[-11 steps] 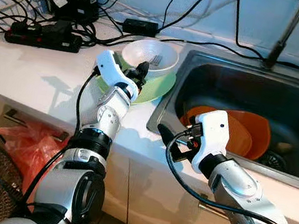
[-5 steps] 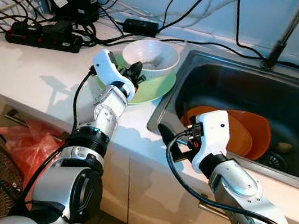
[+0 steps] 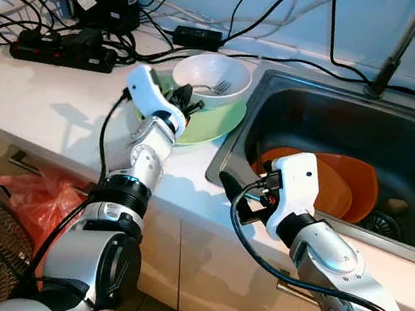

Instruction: Kitchen organization

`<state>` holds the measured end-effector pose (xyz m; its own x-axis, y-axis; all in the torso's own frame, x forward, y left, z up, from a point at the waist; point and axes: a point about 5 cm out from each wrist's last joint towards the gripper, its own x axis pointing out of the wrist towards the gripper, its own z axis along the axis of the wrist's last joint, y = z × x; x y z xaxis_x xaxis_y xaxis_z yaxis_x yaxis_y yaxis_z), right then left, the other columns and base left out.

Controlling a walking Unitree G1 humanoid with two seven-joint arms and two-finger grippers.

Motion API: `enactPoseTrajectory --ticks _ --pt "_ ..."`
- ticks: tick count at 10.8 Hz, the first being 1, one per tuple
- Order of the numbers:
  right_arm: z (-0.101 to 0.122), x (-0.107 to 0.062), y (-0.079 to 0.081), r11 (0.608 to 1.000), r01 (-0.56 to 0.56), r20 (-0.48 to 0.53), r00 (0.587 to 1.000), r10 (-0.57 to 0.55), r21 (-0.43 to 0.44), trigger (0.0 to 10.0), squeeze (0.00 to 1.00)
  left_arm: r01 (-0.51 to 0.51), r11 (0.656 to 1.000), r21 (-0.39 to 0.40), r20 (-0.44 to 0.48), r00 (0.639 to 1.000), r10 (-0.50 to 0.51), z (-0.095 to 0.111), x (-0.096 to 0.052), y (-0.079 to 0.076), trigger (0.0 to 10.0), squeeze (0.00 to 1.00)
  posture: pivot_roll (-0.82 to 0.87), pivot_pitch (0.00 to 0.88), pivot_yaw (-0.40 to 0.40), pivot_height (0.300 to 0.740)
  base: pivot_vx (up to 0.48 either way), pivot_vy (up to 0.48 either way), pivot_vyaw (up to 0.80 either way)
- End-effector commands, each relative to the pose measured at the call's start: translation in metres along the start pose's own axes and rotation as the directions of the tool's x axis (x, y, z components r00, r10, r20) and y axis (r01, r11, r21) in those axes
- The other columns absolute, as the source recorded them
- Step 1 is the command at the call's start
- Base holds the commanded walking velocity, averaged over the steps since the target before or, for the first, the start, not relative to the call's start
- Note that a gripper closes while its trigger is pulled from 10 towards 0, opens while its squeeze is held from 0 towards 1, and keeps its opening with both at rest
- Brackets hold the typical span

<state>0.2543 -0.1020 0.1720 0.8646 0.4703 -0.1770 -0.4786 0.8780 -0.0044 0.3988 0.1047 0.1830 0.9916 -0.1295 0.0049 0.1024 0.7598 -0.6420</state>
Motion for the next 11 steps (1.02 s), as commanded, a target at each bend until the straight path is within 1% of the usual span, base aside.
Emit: enactPoseTrajectory --ticks 1,2,3,4,5,6,7,9,10,11 --pt "0.003 0.001 -0.002 1.0 0.011 0.011 1.0 -0.011 -0.017 10.0 0.0 0.052 0.997 0.058 0.051 0.997 -0.055 0.015 0.004 -0.013 0.0 0.0 -0.15 0.0 0.097 0.74 0.0 0.0 0.0" --pt "0.004 0.002 -0.002 1.0 0.01 0.012 1.0 -0.01 -0.018 10.0 0.0 0.066 0.991 0.114 0.09 0.993 -0.077 0.022 0.003 -0.018 0.0 0.0 -0.15 0.0 0.097 0.74 0.0 0.0 0.0" --pt "0.004 0.002 -0.001 1.0 0.008 0.014 1.0 -0.008 -0.018 10.0 0.0 0.08 0.985 0.151 0.111 0.989 -0.098 0.027 0.003 -0.022 0.0 0.0 -0.15 0.0 0.096 0.74 0.0 0.0 0.0" --pt "0.004 0.003 -0.001 1.0 0.006 0.015 1.0 -0.006 -0.019 10.0 0.0 0.088 0.986 0.141 0.115 0.988 -0.105 0.027 0.003 -0.023 0.0 0.0 -0.15 0.0 0.095 0.74 0.0 0.0 0.0" --pt "0.004 0.003 -0.001 1.0 0.006 0.016 1.0 -0.006 -0.021 10.0 0.0 0.085 0.985 0.151 0.117 0.988 -0.103 0.028 0.002 -0.023 0.0 0.0 -0.15 0.0 0.095 0.74 0.0 0.0 0.0" --pt "0.004 0.004 -0.002 1.0 0.006 0.016 1.0 -0.005 -0.022 10.0 0.0 0.068 0.984 0.164 0.116 0.989 -0.087 0.028 0.002 -0.021 4.7 0.26 -0.15 0.0 0.096 0.74 0.0 0.0 0.0" --pt "0.004 0.004 -0.002 1.0 0.005 0.018 1.0 -0.005 -0.024 10.0 0.0 0.076 0.985 0.154 0.128 0.987 -0.096 0.033 0.0 -0.022 10.0 1.0 -0.15 0.0 0.096 0.74 0.0 0.0 0.0" --pt "0.004 0.004 -0.001 1.0 0.003 0.017 1.0 -0.002 -0.025 10.0 0.0 0.116 0.983 0.143 0.167 0.976 -0.139 0.044 -0.005 -0.031 10.0 1.0 -0.14 0.0 0.095 0.74 0.0 0.0 0.0" --pt "0.004 0.005 -0.002 1.0 0.002 0.019 1.0 -0.002 -0.027 10.0 0.0 0.133 0.973 0.19 0.223 0.959 -0.175 0.056 -0.013 -0.039 10.0 1.0 -0.13 0.0 0.092 0.74 0.0 0.0 0.0" --pt "0.004 0.005 -0.002 1.0 0.002 0.019 1.0 -0.002 -0.028 10.0 0.0 0.133 0.965 0.224 0.247 0.951 -0.188 0.061 -0.017 -0.041 10.0 1.0 -0.13 0.0 0.092 0.74 0.0 0.0 0.0"
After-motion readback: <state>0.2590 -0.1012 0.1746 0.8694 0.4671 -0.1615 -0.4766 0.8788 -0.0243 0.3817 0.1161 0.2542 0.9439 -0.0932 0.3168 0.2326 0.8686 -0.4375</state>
